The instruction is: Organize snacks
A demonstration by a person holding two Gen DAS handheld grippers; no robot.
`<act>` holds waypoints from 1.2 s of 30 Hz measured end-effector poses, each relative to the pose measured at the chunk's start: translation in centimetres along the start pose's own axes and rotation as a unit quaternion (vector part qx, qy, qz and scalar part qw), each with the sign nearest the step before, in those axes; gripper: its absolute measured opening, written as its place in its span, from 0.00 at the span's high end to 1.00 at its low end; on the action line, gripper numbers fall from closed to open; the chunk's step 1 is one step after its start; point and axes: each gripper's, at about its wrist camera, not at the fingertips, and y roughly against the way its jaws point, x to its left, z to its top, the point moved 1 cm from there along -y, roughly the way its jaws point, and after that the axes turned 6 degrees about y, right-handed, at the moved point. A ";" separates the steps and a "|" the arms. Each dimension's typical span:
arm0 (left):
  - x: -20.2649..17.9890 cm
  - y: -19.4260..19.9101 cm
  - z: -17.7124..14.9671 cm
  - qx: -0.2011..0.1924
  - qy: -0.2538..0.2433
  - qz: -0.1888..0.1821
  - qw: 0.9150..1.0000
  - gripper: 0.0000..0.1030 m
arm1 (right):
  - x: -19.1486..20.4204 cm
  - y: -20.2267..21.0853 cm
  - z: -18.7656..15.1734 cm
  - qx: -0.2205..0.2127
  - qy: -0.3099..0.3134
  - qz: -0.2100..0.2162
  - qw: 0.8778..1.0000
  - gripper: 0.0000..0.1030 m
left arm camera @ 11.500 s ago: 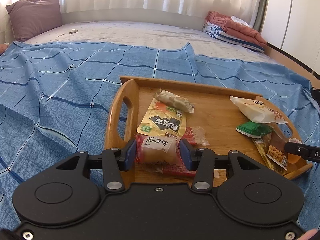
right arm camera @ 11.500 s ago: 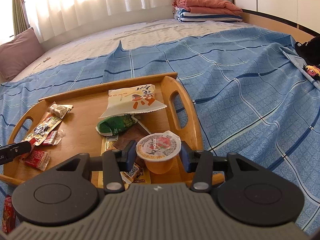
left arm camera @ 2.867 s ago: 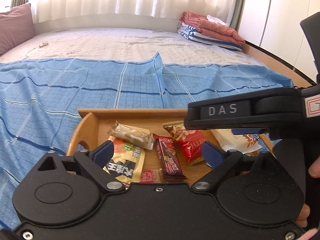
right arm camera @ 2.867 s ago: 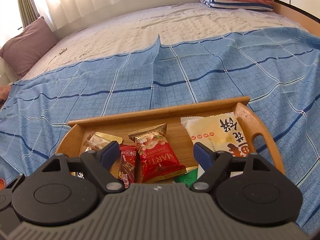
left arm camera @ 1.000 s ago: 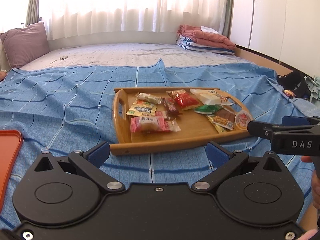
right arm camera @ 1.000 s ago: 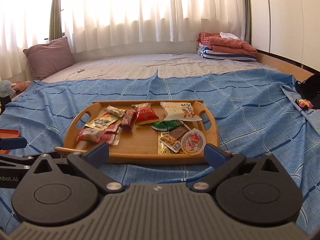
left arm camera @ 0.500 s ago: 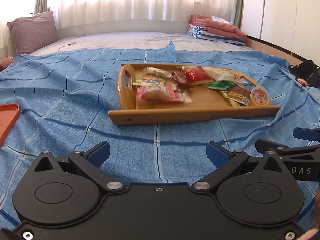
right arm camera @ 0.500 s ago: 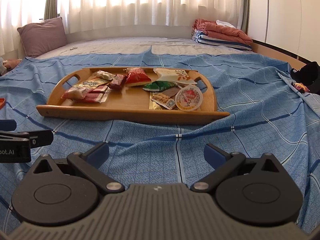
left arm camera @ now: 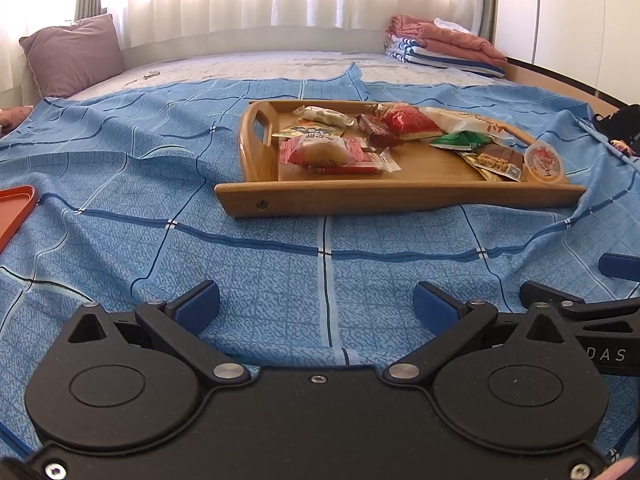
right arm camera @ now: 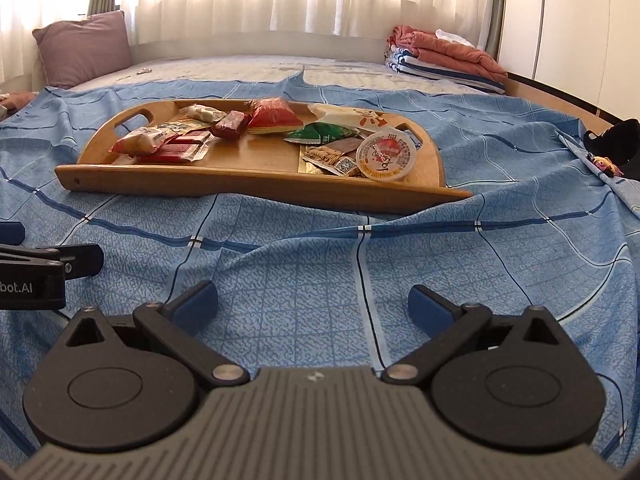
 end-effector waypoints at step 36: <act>0.0 -0.1 -0.5 -0.012 0.002 0.000 1.000 0.00 | -0.3 0.0 -0.2 -0.004 -0.005 0.004 1.000 0.00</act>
